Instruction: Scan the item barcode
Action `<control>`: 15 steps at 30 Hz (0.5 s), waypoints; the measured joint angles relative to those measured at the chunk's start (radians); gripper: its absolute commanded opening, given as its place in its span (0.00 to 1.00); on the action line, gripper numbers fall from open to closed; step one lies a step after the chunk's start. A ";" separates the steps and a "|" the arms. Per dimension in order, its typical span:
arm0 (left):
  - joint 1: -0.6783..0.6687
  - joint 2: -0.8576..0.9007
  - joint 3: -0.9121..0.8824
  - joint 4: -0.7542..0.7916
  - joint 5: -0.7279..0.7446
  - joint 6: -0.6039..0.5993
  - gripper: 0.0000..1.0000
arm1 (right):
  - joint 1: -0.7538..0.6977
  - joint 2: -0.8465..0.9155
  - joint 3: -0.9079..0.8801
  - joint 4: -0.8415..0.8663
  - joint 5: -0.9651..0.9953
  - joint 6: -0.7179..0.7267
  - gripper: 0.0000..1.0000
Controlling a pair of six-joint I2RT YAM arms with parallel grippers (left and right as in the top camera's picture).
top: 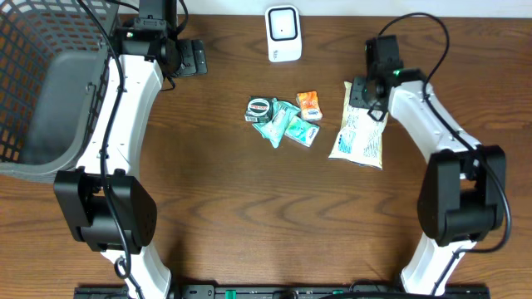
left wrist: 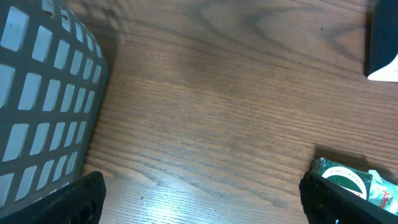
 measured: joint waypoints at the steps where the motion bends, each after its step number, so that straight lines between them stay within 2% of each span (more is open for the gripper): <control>1: 0.000 0.000 0.000 0.000 0.000 0.000 0.98 | 0.000 0.010 -0.019 0.029 0.002 0.000 0.40; 8: 0.000 0.000 0.000 0.000 0.000 0.000 0.98 | 0.001 0.036 -0.052 0.154 -0.095 -0.005 0.41; 15: 0.000 0.000 0.000 0.000 0.000 0.000 0.98 | 0.036 0.036 -0.049 0.133 -0.192 -0.016 0.38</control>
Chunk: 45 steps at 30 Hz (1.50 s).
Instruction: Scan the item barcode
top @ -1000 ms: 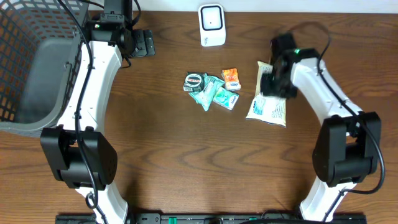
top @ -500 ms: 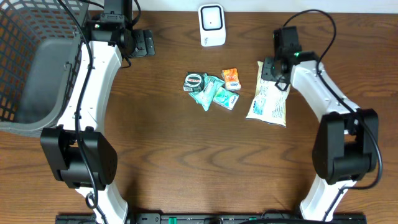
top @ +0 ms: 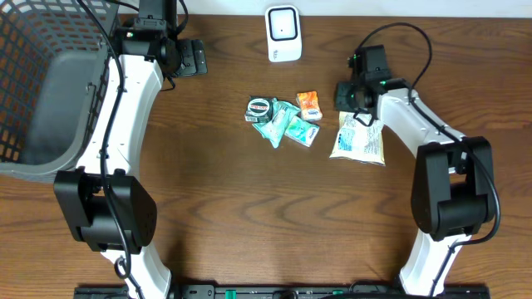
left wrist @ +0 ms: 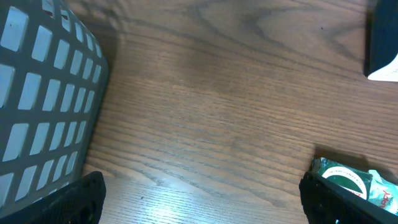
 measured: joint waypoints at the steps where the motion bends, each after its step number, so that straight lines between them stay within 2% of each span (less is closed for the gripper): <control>1: 0.000 0.000 0.000 0.000 0.000 0.000 0.98 | 0.003 0.000 0.003 -0.016 -0.008 0.000 0.39; 4: 0.000 0.000 0.000 0.000 0.000 0.000 0.98 | 0.010 -0.002 0.042 -0.119 -0.021 -0.002 0.41; 10: 0.000 0.000 0.000 0.000 0.000 0.000 0.98 | 0.027 -0.042 0.139 -0.309 0.072 -0.005 0.78; 15: 0.000 0.000 0.000 0.000 0.000 0.000 0.98 | 0.093 -0.053 0.139 -0.357 0.239 0.023 0.85; 26: 0.000 0.000 0.000 0.000 0.000 0.000 0.98 | 0.223 0.038 0.134 -0.438 0.536 0.126 0.89; 34: 0.000 0.000 0.000 0.000 0.000 0.000 0.98 | 0.223 0.134 0.132 -0.470 0.628 0.157 0.89; 41: 0.000 0.000 0.000 0.000 0.000 0.000 0.98 | 0.199 0.151 0.142 -0.467 0.673 0.162 0.91; 42: 0.000 0.000 0.000 0.000 0.000 0.000 0.98 | 0.191 0.155 0.146 -0.466 0.681 0.161 0.85; 45: 0.000 0.000 0.000 0.000 0.000 0.000 0.98 | 0.164 0.170 0.153 -0.447 0.681 0.152 0.59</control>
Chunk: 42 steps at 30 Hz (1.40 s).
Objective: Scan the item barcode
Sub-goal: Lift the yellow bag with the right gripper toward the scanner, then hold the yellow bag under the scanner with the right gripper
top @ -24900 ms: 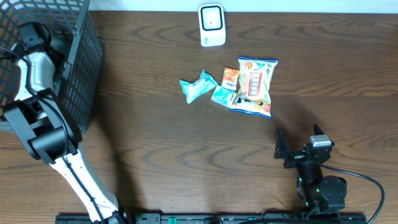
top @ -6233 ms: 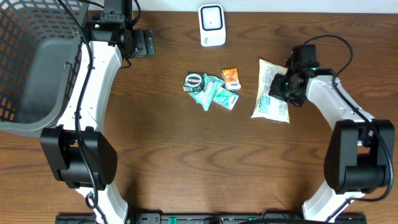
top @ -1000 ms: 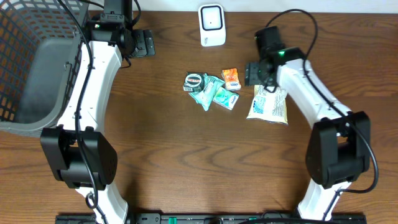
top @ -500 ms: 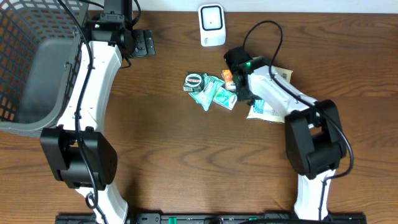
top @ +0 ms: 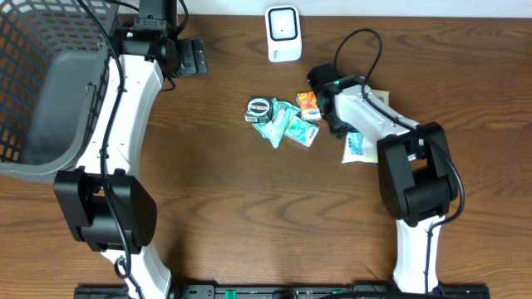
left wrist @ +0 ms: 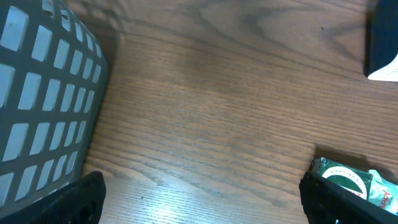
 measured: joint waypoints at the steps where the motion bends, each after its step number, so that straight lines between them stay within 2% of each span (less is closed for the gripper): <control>1: 0.000 0.000 0.000 0.000 0.000 0.000 0.98 | -0.011 0.006 0.003 0.012 -0.010 -0.007 0.47; 2: 0.000 0.000 0.000 0.000 0.000 0.000 0.98 | -0.020 0.011 0.006 0.023 -0.018 -0.017 0.35; 3: 0.000 0.000 0.000 0.000 0.000 0.000 0.98 | -0.034 0.016 0.008 0.034 -0.032 -0.034 0.17; 4: 0.000 0.000 0.000 0.000 0.000 0.000 0.98 | -0.045 0.019 0.008 0.039 -0.043 -0.045 0.04; 5: 0.000 0.000 0.000 0.000 0.000 0.000 0.98 | -0.052 0.019 0.009 0.040 -0.045 -0.052 0.01; 11: 0.000 0.000 0.000 0.000 0.000 0.000 0.97 | -0.108 0.007 0.064 -0.011 -0.166 -0.081 0.01; 16: 0.000 0.000 0.000 0.000 0.000 0.000 0.98 | -0.173 0.011 0.179 -0.163 -0.355 -0.100 0.01; 20: 0.000 0.000 0.000 0.000 0.000 0.000 0.98 | -0.208 0.010 0.278 -0.240 -0.605 -0.168 0.01; 27: 0.000 0.000 0.000 0.000 0.000 0.000 0.98 | -0.255 -0.022 0.320 -0.228 -1.073 -0.286 0.01; 33: 0.000 0.000 0.000 0.000 0.000 0.000 0.98 | -0.346 -0.025 0.210 -0.085 -1.445 -0.319 0.01; 37: 0.000 0.000 0.000 0.000 0.000 0.000 0.98 | -0.393 -0.025 0.069 0.015 -1.547 -0.319 0.02; 42: 0.000 0.000 0.000 0.000 0.000 0.000 0.98 | -0.459 -0.025 -0.063 0.058 -1.538 -0.283 0.19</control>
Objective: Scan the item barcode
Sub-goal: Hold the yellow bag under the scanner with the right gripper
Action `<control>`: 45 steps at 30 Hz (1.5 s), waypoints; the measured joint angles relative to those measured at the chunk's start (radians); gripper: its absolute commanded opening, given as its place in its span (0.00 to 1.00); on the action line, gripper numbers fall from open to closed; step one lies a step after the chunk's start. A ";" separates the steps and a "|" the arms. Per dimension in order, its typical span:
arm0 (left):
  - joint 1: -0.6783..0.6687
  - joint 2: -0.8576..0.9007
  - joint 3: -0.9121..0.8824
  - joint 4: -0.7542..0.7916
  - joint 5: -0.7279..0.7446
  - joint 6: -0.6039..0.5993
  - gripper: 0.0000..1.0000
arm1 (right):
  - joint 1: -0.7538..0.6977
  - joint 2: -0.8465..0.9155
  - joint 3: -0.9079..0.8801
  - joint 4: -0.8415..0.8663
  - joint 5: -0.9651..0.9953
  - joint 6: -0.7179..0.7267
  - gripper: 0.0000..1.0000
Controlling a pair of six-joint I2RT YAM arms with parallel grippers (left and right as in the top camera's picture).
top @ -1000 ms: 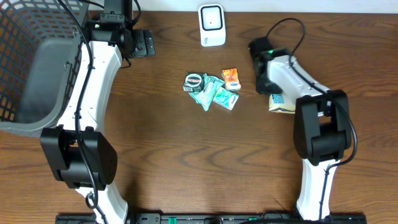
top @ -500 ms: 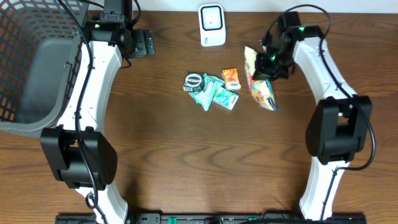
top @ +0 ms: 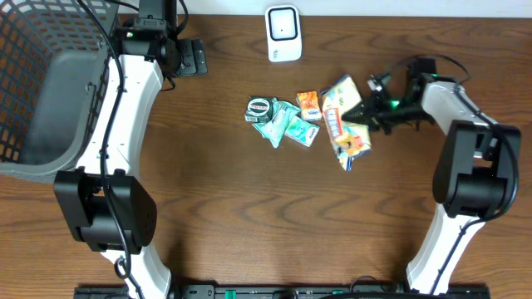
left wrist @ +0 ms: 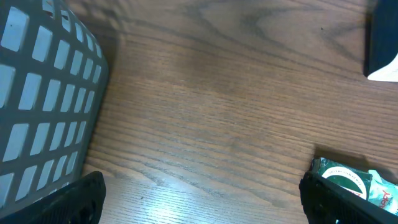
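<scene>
The snack bag [top: 343, 122] shows a yellow and orange printed face and sits tilted just right of the small-item pile. My right gripper [top: 371, 110] is at the bag's right edge and looks shut on it. The white barcode scanner [top: 283, 33] stands at the table's far edge; its dark corner [left wrist: 380, 50] shows in the left wrist view. My left gripper [top: 196, 56] hovers at the far left, wide open [left wrist: 199, 202] over bare wood with nothing between its fingers.
A grey wire basket [top: 46, 83] fills the left side, and its wall [left wrist: 43, 93] is close to my left gripper. In the middle lie a round tin [top: 259, 109], teal packets [top: 289, 127] and an orange packet [top: 308, 103]. The tin [left wrist: 347, 177] lies by my left gripper's right finger.
My right arm reached left across the bag, wrist near the orange packet. Now its wrist is to the right, and the bag sits further left showing its coloured face. The left arm is unchanged.
The bag first lay pale side up at the right, with my right gripper at its far edge. Then the gripper was at the bag's far left corner, then stretched over it towards the pile. Now the bag is turned over in the gripper. The left arm stayed still.
</scene>
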 measured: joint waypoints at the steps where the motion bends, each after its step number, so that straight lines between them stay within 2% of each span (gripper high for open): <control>1: 0.000 0.000 0.000 0.000 0.000 0.000 0.98 | -0.015 0.000 -0.003 -0.014 0.022 0.006 0.23; 3: 0.000 0.000 0.000 0.000 0.000 0.000 0.98 | -0.049 0.000 0.008 -0.075 0.083 0.012 0.27; 6: 0.000 0.000 0.000 0.000 0.000 0.000 0.98 | -0.091 0.000 0.074 -0.208 0.203 0.018 0.39; 8: 0.000 0.000 0.000 0.000 0.000 0.000 0.98 | -0.109 0.000 0.152 -0.294 0.301 0.023 0.51; 11: 0.000 0.000 0.000 0.000 0.000 0.000 0.98 | -0.116 -0.001 0.278 -0.404 0.422 0.019 0.80; 12: 0.000 0.000 0.000 0.000 0.000 0.000 0.98 | -0.113 -0.003 0.309 -0.428 0.446 0.012 0.84; 20: 0.000 0.000 0.000 0.000 0.000 0.000 0.98 | -0.006 -0.018 0.358 -0.497 0.580 -0.047 0.85; 27: 0.000 0.000 0.000 0.000 0.000 0.000 0.98 | 0.129 -0.018 0.356 -0.489 0.760 -0.015 0.85; 33: 0.000 0.000 0.000 0.000 0.000 0.000 0.98 | 0.210 -0.018 0.274 -0.372 0.907 0.037 0.77; 37: 0.000 0.000 0.000 0.000 0.000 0.000 0.98 | 0.237 -0.018 0.163 -0.238 0.945 0.053 0.63; 39: 0.000 0.000 0.000 0.000 0.000 0.000 0.98 | 0.241 -0.018 0.112 -0.183 0.963 0.060 0.49; 43: 0.000 0.000 0.000 0.000 0.000 0.000 0.98 | 0.241 -0.039 0.074 -0.141 0.977 0.061 0.14; 45: 0.000 0.000 0.000 0.000 0.000 0.000 0.98 | 0.241 -0.046 0.075 -0.145 0.984 0.062 0.01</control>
